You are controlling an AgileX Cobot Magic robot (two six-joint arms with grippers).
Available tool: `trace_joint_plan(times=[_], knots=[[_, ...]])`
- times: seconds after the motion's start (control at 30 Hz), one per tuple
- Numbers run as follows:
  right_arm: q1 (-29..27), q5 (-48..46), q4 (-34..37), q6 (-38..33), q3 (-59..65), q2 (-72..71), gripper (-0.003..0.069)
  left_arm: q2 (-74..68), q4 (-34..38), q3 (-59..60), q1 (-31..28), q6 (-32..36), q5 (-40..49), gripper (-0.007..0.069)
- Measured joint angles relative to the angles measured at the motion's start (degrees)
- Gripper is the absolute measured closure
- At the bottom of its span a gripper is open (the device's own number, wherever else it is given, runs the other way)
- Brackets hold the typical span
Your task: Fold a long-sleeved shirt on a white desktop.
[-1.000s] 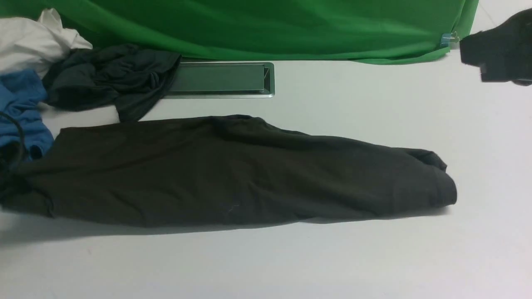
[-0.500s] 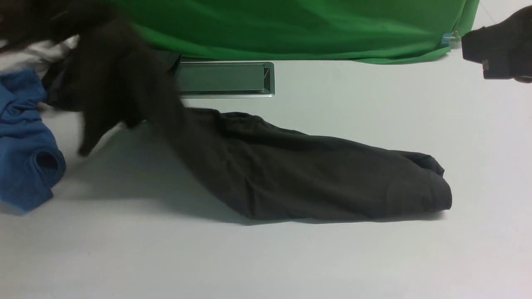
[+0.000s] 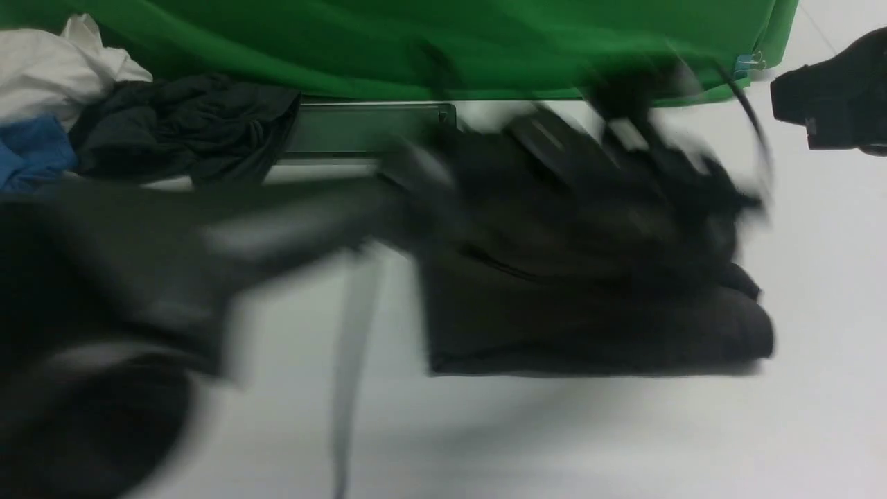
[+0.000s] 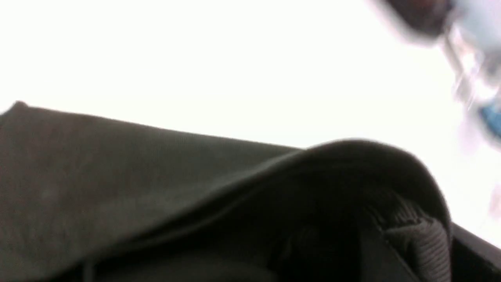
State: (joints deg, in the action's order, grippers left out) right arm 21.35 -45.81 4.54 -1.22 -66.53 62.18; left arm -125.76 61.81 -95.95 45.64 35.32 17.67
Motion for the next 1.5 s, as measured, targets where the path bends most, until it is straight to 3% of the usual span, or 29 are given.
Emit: trace_joint_plan(times=[0.13, 0.2, 0.37, 0.5, 0.7, 0.87, 0.97, 1.13, 1.23, 1.3, 1.37, 1.5], knots=[[0.00, -1.11, 0.00, 0.00, 0.00, -0.07, 0.0599, -6.26, -0.52, -3.76, 1.84, -2.84, 3.13, 0.0480], [0.00, -1.51, 0.00, 0.00, 0.00, -0.07, 0.0592, -6.88, -1.38, -4.55, 1.84, -3.64, 4.55, 0.0428], [0.00, -1.31, 0.00, 0.00, 0.00, -0.07, 0.0583, -4.69, -6.12, -4.85, 1.18, -4.03, 6.92, 0.0221], [0.00, -0.30, 0.00, -0.08, -1.29, -0.01, 0.0569, 2.05, -15.45, -4.89, -1.37, -4.09, 10.90, -0.0006], [0.00, 0.58, 0.00, -2.12, -7.37, -0.01, 0.0559, 11.36, -25.87, -5.08, -9.54, -8.56, 16.30, -0.0066], [0.00, 2.72, 0.00, -4.61, -8.43, 0.13, 0.0550, 18.43, -30.35, -5.38, -21.70, -11.33, 27.00, -0.0068], [0.00, 3.31, 2.47, -6.86, -5.52, 2.68, 0.0543, 19.73, -30.82, -3.61, -27.58, -10.39, 35.60, -0.0030], [0.00, 2.86, 8.54, -11.82, -1.87, 10.95, 0.0468, 19.50, -28.27, 6.67, -27.34, -8.17, 35.68, 0.0167], [0.00, 2.65, 10.94, -13.44, -2.46, 18.14, 0.0307, 19.42, -27.33, 17.48, -25.00, -7.38, 28.04, 0.0406], [0.00, 2.52, 11.54, -14.49, -4.22, 22.95, 0.0246, 19.37, -27.09, 22.64, -23.80, -6.74, 22.01, 0.0533], [0.00, 2.93, 12.62, -15.06, -6.02, 27.02, 0.0240, 19.17, -26.90, 27.05, -23.30, -4.36, 15.05, 0.0593], [0.00, 4.76, 17.42, -15.15, -9.72, 33.97, 0.0272, 18.33, -25.71, 33.20, -22.88, -1.28, 3.98, 0.0606]])
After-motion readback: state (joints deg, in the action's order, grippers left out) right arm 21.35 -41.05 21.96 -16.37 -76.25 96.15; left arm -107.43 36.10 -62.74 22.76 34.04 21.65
